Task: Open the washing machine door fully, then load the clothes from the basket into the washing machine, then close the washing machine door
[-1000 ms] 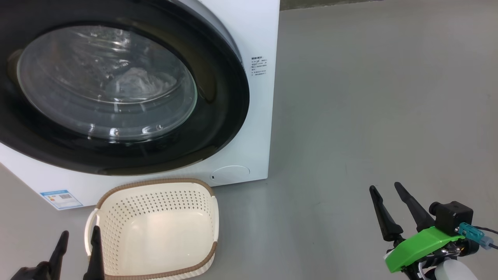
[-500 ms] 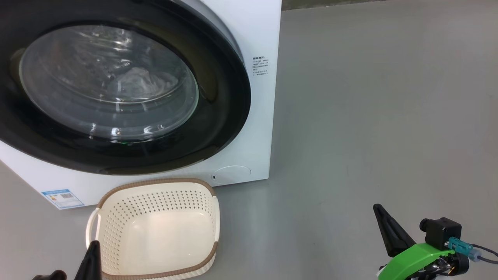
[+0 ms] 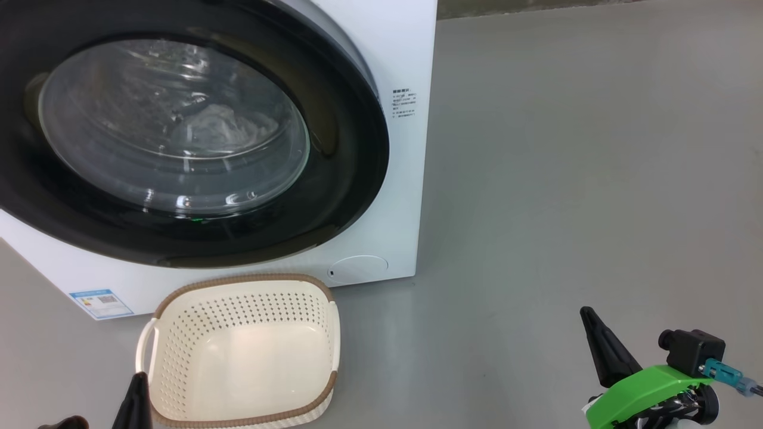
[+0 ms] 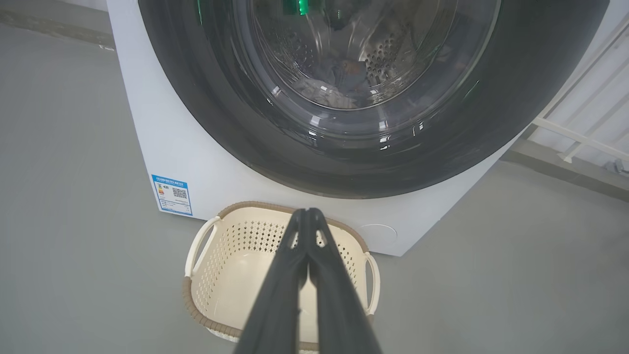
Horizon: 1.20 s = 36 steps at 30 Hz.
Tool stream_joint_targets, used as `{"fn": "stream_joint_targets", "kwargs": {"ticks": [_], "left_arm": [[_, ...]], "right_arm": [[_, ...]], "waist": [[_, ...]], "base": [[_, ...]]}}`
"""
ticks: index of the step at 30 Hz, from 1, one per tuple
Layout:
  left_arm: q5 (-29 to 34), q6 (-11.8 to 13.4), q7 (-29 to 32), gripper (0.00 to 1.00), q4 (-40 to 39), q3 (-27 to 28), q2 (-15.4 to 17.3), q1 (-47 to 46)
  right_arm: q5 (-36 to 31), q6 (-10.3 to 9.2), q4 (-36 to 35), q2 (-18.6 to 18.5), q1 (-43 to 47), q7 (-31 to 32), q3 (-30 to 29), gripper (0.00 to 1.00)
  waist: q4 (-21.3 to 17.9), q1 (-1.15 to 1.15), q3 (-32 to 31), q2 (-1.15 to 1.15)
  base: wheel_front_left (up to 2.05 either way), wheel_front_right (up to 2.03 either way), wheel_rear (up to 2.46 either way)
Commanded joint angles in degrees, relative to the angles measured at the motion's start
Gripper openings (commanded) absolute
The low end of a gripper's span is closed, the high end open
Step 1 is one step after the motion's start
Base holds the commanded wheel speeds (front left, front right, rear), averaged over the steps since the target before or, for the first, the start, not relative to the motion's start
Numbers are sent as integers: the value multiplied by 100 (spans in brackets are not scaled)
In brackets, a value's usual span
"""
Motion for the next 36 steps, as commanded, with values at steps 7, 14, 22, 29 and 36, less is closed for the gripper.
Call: {"fn": "stream_joint_targets", "kwargs": {"ticks": [7, 14, 22, 29, 36], "left_arm": [[-528, -3, 127, 0, -113, 101, 52, -227], [-941, -4, 244, 0, -114, 120, 28, -277], [-1356, -5, 362, 0, -114, 140, 4, -327], [-1769, -6, 479, 0, -115, 159, -20, -377], [-2183, -7, 597, 0, -116, 179, -44, -428]], "right_arm": [[510, -7, -225, 15, -78, 145, -127, 0], [887, -9, -283, 64, -60, 261, -207, 0], [1265, -11, -342, 113, -42, 378, -287, 0], [1641, -13, -400, 163, -24, 496, -367, 0], [2018, -15, -459, 213, -6, 614, -448, 0]], "waist": [[28, -1, -19, 0], [54, -1, -36, 0], [80, -1, -53, 0], [105, -1, -71, 0], [131, -1, -88, 0]], "base": [[0, 0, 0], [0, 0, 0], [0, 0, 0], [0, 0, 0], [0, 0, 0]]}}
